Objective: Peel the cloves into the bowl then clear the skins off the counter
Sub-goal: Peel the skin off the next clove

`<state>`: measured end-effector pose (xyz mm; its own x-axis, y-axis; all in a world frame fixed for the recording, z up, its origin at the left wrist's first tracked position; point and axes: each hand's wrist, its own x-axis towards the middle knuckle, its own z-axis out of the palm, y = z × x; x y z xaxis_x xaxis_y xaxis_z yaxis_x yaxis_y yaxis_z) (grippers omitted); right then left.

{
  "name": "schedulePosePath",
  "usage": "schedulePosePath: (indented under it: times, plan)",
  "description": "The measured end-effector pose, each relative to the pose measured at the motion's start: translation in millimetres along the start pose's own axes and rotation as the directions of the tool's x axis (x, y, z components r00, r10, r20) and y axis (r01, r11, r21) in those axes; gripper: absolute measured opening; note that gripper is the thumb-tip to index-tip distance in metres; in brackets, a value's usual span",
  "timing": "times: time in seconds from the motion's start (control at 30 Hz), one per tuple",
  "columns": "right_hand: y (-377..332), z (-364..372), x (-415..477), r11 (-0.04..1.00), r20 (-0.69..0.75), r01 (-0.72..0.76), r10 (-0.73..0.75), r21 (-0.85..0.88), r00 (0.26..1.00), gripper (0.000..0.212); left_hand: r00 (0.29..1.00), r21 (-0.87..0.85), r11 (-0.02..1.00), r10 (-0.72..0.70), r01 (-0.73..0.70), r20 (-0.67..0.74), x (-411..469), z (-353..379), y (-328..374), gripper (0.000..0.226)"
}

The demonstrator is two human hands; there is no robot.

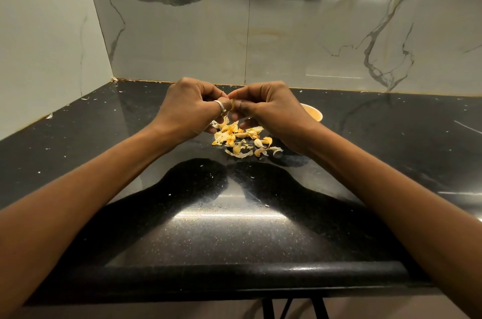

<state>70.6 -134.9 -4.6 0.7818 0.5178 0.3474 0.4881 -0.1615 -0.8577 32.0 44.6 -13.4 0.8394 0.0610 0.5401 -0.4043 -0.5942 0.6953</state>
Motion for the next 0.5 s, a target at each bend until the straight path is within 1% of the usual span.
schedulePosePath:
  times: [0.1,0.2,0.33,0.5]
  plan:
    - [0.0,0.4,0.0,0.998,-0.008,-0.019,0.02,0.063,1.0,0.02,1.0,-0.006,1.0,0.004,-0.004,0.003,-0.1,0.3,0.7,0.007]
    - [-0.7,-0.2,0.1,0.997,-0.021,-0.024,0.025,0.067,0.999,0.02,1.0,-0.022,1.0,-0.008,0.009,0.011,-0.4,0.6,1.4,0.012]
    - [-1.1,-1.1,-0.1,0.998,-0.033,-0.041,0.043,0.047,0.999,0.023,0.999,-0.03,0.999,-0.035,0.035,0.013,-0.4,0.4,0.9,0.008]
    - [-1.4,-1.4,0.2,0.996,-0.062,-0.058,0.062,0.075,0.996,0.028,0.997,-0.056,0.995,-0.082,0.082,0.002,0.0,0.4,0.1,0.008]
